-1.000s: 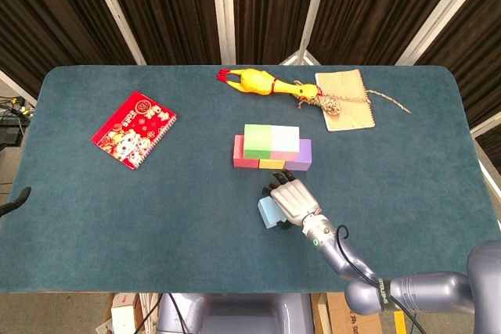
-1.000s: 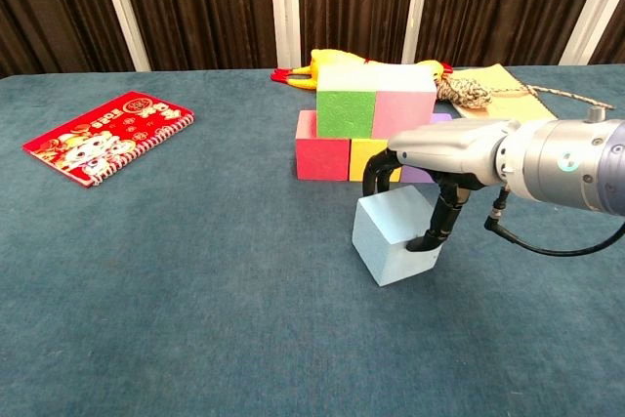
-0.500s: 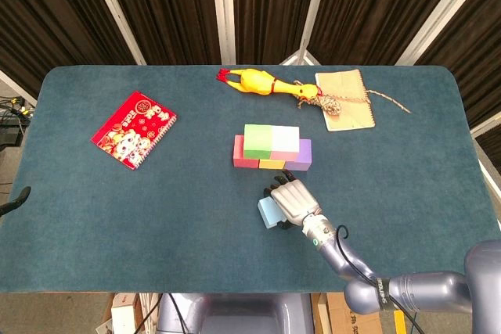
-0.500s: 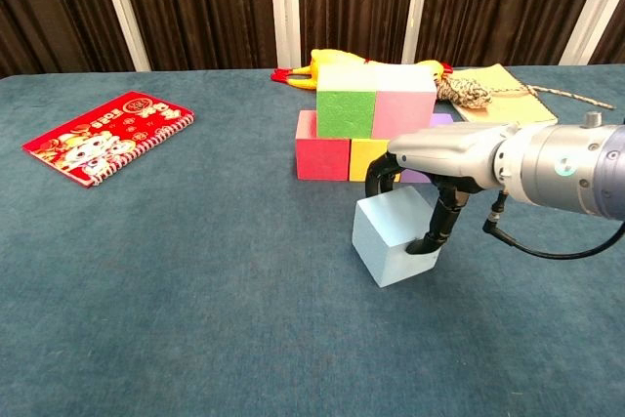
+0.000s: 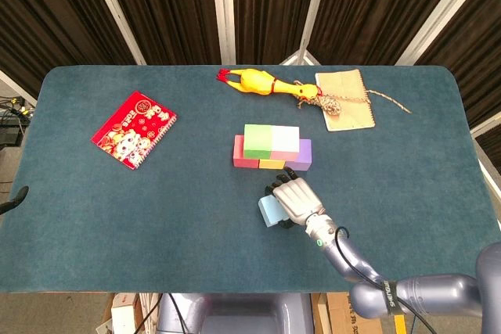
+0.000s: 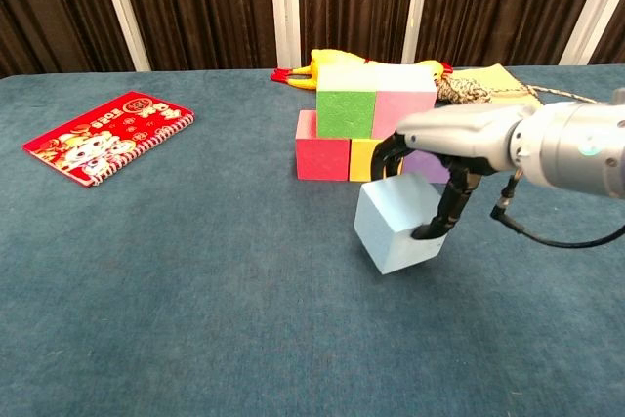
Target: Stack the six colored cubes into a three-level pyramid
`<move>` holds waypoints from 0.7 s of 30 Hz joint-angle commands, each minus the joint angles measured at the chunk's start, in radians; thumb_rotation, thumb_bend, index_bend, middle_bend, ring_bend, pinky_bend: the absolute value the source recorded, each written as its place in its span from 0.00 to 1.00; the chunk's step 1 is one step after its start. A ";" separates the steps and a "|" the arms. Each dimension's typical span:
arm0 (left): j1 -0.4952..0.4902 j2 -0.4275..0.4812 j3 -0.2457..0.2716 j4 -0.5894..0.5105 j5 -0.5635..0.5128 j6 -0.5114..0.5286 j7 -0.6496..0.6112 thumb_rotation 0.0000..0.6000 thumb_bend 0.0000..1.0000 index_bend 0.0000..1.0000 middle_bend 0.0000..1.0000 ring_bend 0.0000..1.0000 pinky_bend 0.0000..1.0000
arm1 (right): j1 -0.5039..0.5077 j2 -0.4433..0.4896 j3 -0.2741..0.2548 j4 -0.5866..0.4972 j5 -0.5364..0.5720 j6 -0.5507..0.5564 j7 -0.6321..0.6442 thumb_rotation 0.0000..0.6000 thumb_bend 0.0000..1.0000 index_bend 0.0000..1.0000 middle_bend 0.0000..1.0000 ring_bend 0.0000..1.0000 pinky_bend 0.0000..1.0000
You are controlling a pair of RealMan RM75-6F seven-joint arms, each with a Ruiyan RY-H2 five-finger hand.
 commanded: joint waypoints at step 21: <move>-0.002 -0.001 -0.002 0.009 0.001 -0.003 0.019 1.00 0.24 0.20 0.05 0.02 0.03 | -0.054 0.509 0.049 -0.298 0.160 0.149 -0.035 1.00 0.33 0.41 0.40 0.17 0.00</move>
